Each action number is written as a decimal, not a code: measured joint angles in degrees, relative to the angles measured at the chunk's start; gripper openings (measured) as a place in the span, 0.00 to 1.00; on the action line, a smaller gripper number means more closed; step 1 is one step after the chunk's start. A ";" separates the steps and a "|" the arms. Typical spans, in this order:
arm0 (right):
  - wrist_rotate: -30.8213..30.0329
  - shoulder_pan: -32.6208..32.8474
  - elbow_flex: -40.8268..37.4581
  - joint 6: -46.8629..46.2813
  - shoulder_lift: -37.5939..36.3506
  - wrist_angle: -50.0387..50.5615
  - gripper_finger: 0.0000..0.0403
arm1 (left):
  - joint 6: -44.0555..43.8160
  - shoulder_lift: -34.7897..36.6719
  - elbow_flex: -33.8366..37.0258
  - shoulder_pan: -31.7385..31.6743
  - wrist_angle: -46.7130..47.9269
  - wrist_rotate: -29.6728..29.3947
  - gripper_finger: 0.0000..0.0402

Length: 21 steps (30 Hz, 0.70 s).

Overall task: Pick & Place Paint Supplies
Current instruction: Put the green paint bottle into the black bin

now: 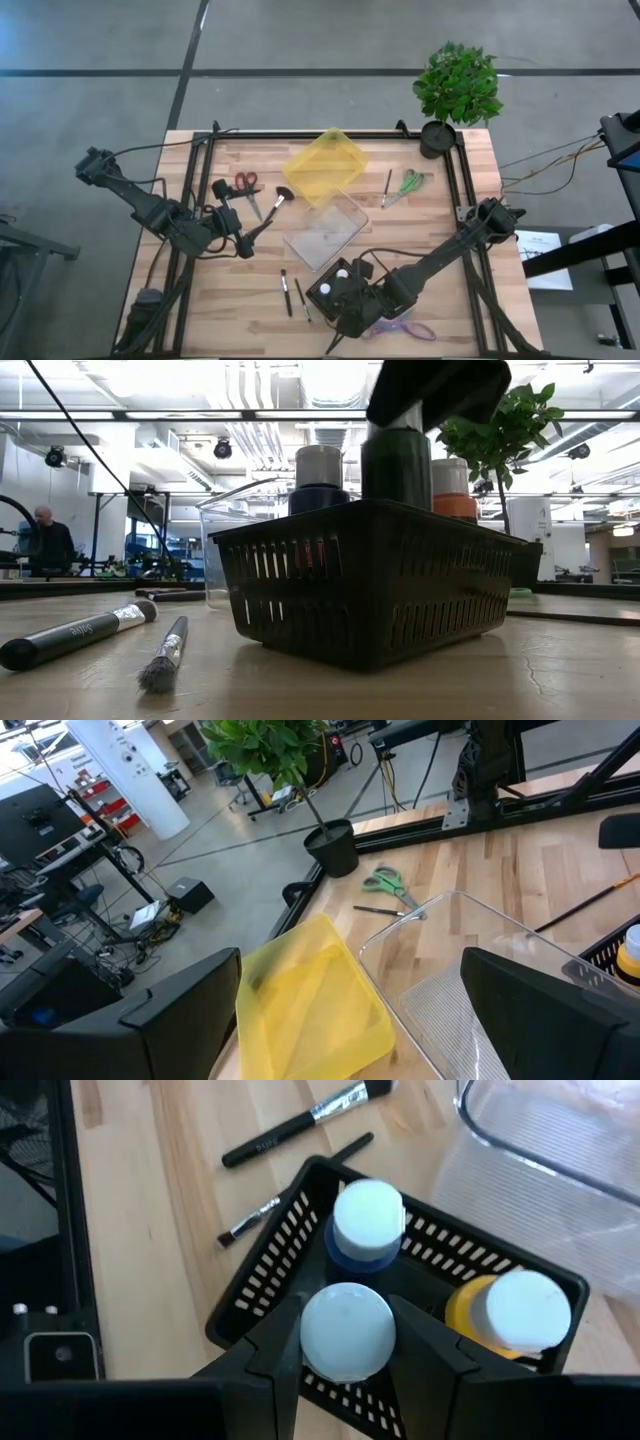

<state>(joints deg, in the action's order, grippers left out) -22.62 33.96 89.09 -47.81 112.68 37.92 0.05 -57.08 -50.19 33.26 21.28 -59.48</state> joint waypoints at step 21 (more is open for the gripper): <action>2.11 -0.73 -3.79 -0.13 0.04 -4.52 0.28 | -0.09 -0.01 0.00 -0.01 0.07 0.02 0.96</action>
<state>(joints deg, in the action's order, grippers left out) -20.51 33.24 85.30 -47.94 112.73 33.40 -0.03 -57.09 -50.19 33.25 21.34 -59.46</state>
